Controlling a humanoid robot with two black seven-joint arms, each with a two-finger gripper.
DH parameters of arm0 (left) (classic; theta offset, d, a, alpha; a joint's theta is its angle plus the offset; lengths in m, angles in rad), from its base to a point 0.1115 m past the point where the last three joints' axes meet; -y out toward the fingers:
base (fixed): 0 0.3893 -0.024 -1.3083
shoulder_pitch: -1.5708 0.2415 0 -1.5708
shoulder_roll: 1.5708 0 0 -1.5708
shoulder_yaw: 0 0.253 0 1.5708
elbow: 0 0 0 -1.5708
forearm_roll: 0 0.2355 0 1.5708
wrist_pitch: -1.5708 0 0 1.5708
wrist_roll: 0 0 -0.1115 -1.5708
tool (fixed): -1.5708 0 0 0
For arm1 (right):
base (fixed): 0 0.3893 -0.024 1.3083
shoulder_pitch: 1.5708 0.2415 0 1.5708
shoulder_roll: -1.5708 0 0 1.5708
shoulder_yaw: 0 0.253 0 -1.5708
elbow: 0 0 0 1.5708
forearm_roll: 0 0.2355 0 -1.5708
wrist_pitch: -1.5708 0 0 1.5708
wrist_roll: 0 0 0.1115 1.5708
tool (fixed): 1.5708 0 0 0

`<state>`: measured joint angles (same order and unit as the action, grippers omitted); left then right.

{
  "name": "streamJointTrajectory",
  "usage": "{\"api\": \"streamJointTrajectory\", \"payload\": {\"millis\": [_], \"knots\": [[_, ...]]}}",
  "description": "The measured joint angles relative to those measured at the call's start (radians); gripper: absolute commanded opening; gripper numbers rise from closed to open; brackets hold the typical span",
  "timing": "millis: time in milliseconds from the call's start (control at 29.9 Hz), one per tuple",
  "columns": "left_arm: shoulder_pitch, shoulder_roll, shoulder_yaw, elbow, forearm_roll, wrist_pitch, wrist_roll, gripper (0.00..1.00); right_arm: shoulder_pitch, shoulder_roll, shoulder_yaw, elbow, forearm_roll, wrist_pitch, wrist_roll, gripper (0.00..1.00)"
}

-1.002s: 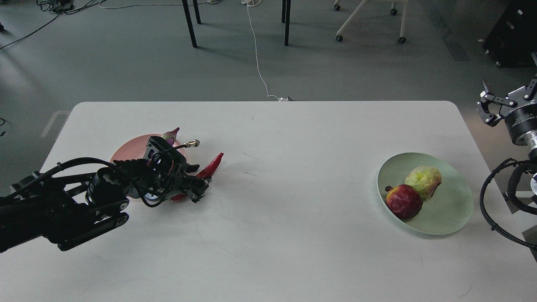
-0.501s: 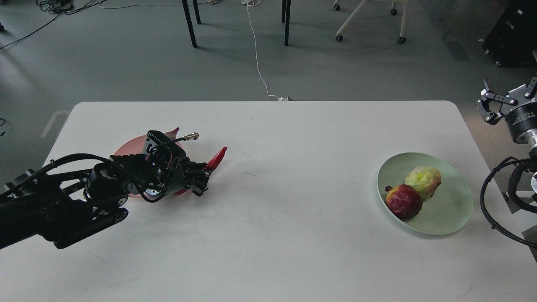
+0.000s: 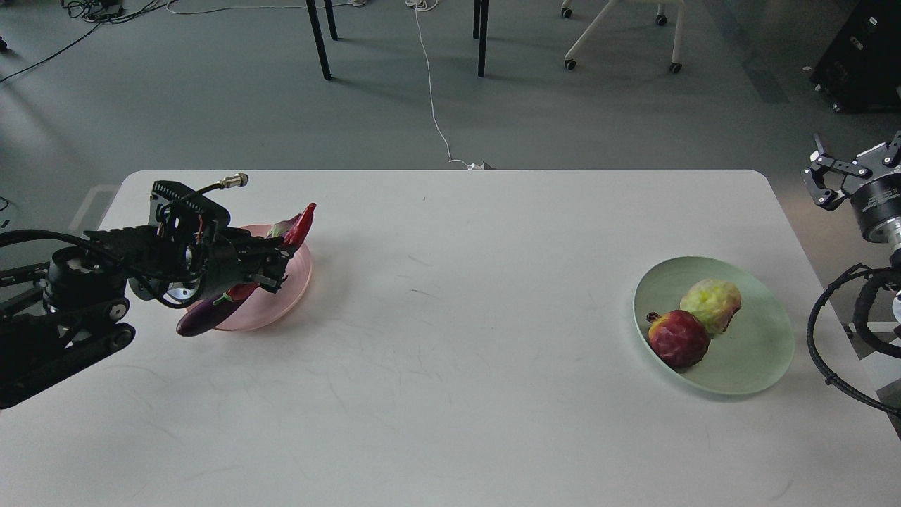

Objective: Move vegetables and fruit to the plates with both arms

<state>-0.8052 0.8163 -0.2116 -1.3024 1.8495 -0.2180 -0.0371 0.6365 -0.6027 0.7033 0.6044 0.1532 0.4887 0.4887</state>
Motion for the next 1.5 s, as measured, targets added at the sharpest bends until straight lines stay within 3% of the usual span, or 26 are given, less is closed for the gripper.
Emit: {"api": "streamJointTrajectory", "payload": {"millis": [167,401,501,735,1002,1236,1370,1504], "knots": [[0.023,-0.024,-0.011,0.009,-0.001,0.007,0.012,0.75,0.0,-0.003,-0.001,0.0,0.0,0.0,0.0,0.99],[0.029,-0.038,-0.011,0.009,-0.001,0.054,0.005,0.84,0.0,-0.007,-0.001,-0.001,0.0,0.0,0.0,0.99],[0.029,-0.03,-0.024,0.012,-0.008,0.07,0.001,0.98,0.0,-0.008,0.001,-0.001,0.0,0.0,0.0,0.99],[0.019,-0.04,-0.194,0.029,-0.362,0.169,0.004,0.98,0.022,-0.006,0.012,0.0,0.0,0.0,0.0,1.0],[0.013,-0.075,-0.387,0.048,-1.034,0.177,0.0,0.98,0.028,-0.042,0.028,0.051,0.0,0.0,0.0,1.0],[0.012,-0.208,-0.588,0.211,-1.413,0.154,-0.002,0.98,0.091,-0.042,0.032,0.039,0.001,0.0,-0.005,1.0],[0.009,-0.28,-0.699,0.39,-1.581,0.065,-0.002,0.98,0.127,-0.022,0.054,-0.015,0.034,0.0,-0.07,1.0],[0.012,-0.336,-0.762,0.544,-1.743,-0.006,-0.003,0.98,0.151,0.042,0.107,-0.045,0.091,0.0,-0.203,1.0]]}}
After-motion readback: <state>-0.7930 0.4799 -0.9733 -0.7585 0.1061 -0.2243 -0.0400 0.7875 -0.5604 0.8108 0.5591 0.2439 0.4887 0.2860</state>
